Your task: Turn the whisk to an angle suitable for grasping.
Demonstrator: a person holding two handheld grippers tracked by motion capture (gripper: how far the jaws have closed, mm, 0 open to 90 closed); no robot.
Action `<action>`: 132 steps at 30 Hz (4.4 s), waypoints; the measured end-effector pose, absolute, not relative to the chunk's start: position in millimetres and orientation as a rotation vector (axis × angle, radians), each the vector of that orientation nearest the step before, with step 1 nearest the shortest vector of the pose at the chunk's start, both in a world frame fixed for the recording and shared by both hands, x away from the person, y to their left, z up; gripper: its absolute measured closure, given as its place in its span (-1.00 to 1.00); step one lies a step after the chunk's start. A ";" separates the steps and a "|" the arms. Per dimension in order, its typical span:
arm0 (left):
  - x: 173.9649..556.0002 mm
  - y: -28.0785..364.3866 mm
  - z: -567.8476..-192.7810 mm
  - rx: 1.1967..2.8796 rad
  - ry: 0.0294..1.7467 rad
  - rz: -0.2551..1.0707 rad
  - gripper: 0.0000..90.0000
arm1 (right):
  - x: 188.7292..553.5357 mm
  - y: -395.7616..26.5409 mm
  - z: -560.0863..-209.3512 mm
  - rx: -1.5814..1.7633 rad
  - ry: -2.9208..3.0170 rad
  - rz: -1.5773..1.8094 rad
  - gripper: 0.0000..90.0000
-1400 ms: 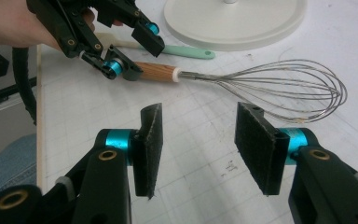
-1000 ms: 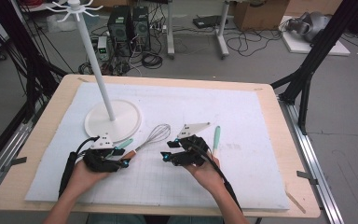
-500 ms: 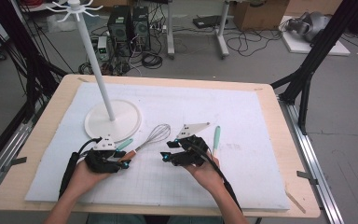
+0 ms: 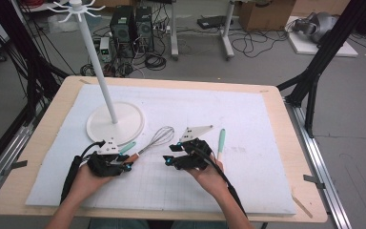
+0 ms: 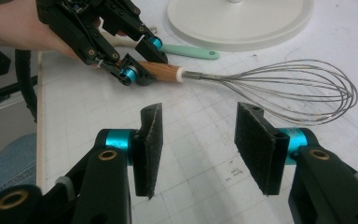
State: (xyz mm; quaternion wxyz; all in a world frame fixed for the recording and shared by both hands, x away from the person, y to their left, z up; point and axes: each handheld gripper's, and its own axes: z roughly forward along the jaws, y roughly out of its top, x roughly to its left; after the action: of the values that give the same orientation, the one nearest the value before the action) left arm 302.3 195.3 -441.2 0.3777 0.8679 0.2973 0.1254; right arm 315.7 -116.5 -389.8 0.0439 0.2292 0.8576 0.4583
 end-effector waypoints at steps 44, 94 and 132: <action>283.8 202.8 -402.9 2.224 0.577 0.310 0.56 | 325.9 -108.7 -348.6 0.464 2.728 1.331 0.15; 270.4 171.3 -363.1 2.311 0.201 0.155 0.56 | 331.6 -37.6 -349.9 -0.302 3.172 0.836 0.65; 274.6 197.6 -356.1 2.187 0.292 0.123 0.14 | 330.3 -42.6 -359.0 -0.213 3.183 0.796 0.80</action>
State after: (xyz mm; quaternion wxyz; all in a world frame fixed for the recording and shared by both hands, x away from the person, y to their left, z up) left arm 274.6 197.6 -356.1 0.4493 0.8841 0.1180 0.0499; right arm 330.3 -42.6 -359.0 -0.0731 -0.0646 0.9655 0.2414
